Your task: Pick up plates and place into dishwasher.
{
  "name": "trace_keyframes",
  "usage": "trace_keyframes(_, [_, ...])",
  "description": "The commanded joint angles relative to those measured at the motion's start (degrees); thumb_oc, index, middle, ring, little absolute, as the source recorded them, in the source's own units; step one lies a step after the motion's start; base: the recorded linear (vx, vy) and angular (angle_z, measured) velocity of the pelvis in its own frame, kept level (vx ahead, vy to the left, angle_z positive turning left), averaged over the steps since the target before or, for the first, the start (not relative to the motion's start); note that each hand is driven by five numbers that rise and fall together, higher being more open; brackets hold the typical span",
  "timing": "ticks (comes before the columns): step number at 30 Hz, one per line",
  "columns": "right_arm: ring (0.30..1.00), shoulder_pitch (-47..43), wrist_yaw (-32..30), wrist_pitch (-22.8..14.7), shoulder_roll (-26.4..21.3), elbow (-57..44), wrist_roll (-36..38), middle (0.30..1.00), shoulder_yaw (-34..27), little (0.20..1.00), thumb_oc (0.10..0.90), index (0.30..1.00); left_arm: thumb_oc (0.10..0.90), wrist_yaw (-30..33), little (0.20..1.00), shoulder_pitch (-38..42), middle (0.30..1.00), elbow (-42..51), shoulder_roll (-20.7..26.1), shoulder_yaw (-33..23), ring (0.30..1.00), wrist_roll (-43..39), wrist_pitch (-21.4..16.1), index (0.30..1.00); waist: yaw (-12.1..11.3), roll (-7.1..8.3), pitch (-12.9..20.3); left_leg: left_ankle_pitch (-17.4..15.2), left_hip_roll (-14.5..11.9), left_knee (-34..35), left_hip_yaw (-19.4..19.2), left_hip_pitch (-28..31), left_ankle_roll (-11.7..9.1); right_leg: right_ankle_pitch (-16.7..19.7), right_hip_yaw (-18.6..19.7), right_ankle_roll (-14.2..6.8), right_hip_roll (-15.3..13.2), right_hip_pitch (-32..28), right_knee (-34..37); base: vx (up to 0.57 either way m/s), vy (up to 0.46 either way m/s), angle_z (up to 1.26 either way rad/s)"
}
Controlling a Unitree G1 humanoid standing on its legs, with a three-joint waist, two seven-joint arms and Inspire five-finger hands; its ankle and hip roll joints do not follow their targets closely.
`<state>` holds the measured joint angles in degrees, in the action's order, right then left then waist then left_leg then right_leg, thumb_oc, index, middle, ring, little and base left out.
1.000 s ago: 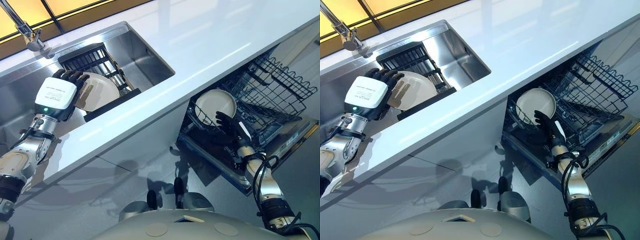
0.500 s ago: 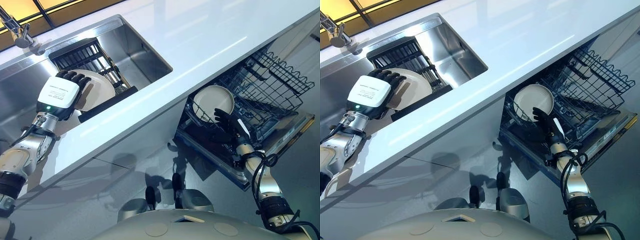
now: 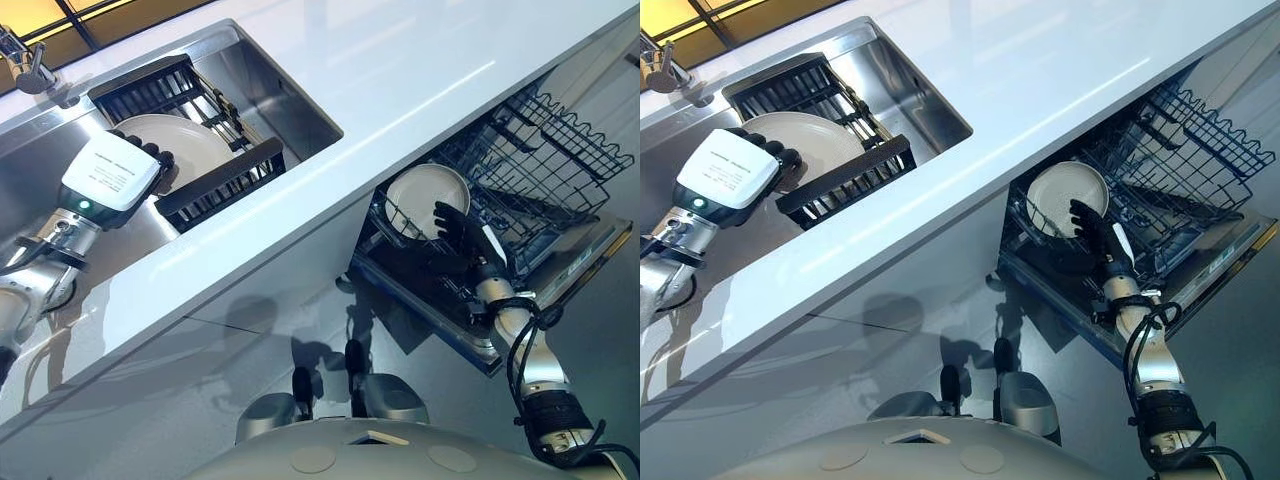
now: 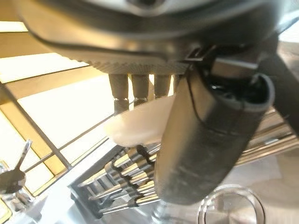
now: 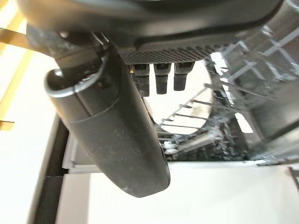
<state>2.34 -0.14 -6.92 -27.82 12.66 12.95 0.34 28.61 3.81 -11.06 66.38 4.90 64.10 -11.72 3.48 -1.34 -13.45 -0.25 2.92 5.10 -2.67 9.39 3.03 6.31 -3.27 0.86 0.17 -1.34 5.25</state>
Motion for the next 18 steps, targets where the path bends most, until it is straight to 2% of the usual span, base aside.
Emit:
trace_keyframes(1, [0.9, -2.98, -2.29, -4.22, -5.08, -7.79, 2.95, 0.9, -5.19, 0.9, 0.8, 0.9, 0.185, -2.54, 0.285, 1.03, 0.373, 1.72, 5.99, -8.67, 0.373, -4.24, 2.37, 0.373, -0.35, -2.06, 3.84, -2.4, 3.27, -0.12, 1.2, -2.12, 2.04, -9.86, -2.86, -5.04, -0.12, -2.27, -6.8, -0.02, -0.054, 0.06])
trace_keyframes(3, [0.9, -2.85, -2.47, -4.32, -5.69, -7.9, 3.51, 0.9, -5.6, 0.9, 0.8, 0.9, 0.185, -3.56, 0.285, -0.55, 0.373, 2.61, 6.46, -10.12, 0.373, -5.57, 2.5, 0.373, -0.76, -2.08, 4.09, -2.4, 3.35, -0.17, 1.45, -2.08, 1.98, -10.02, -3.27, -4.96, -0.1, -2.58, -6.7, -0.02, -0.052, 0.06])
trace_keyframes(6, [0.9, -3.16, -2.25, -4.32, -6.19, -7.7, 4.02, 0.9, -5.58, 0.9, 0.8, 0.9, 0.136, -3.61, 0.236, -1.87, 0.331, 2.87, 6.29, -11.77, 0.331, -6.56, 2.15, 0.331, -1.25, -2.09, 4.37, -2.35, 3.3, -0.28, 1.71, -2.01, 1.86, -10.36, -3.86, -4.83, -0.06, -2.87, -6.86, -0.02, -0.044, 0.03])
trace_keyframes(12, [0.9, -3.58, -1.74, -4.45, -6.3, -7.75, 4.04, 0.9, -4.99, 0.9, 0.8, 0.9, 0.202, -2.7, 0.302, -2.28, 0.387, 2.85, 5.12, -12.37, 0.387, -7.43, 0.64, 0.387, -1.78, -1.89, 4.73, -2.18, 3.13, -0.21, 2.15, -2.01, 1.51, -10.64, -4.74, -4.64, -0.05, -3.19, -6.84, -0.01, -0.026, 0.05])
trace_keyframes(15, [0.9, -3.78, -2.01, -4.72, -6.4, -7.53, 3.94, 0.9, -4.29, 0.9, 0.8, 0.9, 0.202, -2.38, 0.302, -1.08, 0.387, 2.53, 4.17, -10.65, 0.387, -8.11, -0.34, 0.387, -1.86, -1.75, 4.68, -2.13, 3.03, -0.14, 2.33, -2.06, 1.37, -10.69, -5.13, -4.59, -0.07, -3.22, -6.76, 0.0, 0.0, 0.0])
trace_keyframes(17, [0.9, -3.78, -2.15, -4.75, -6.19, -7.58, 3.46, 0.9, -4.03, 0.9, 0.8, 0.9, 0.185, -2.69, 0.285, -0.02, 0.373, 2.41, 3.41, -9.33, 0.373, -8.3, -1.01, 0.373, -1.75, -1.64, 4.59, -2.1, 2.96, -0.1, 2.36, -2.11, 1.35, -10.73, -5.27, -4.57, -0.05, -3.14, -6.8, 0.0, -0.007, 0.02])
trace_keyframes(18, [0.9, -3.64, -2.14, -4.87, -6.1, -7.65, 3.04, 0.9, -3.97, 0.9, 0.8, 0.9, 0.133, -2.97, 0.233, 0.39, 0.328, 2.28, 2.97, -8.73, 0.328, -8.27, -1.45, 0.328, -1.66, -1.56, 4.59, -2.12, 2.91, -0.1, 2.32, -2.16, 1.35, -10.7, -5.28, -4.56, -0.02, -3.11, -6.73, 0.0, -0.012, 0.03])
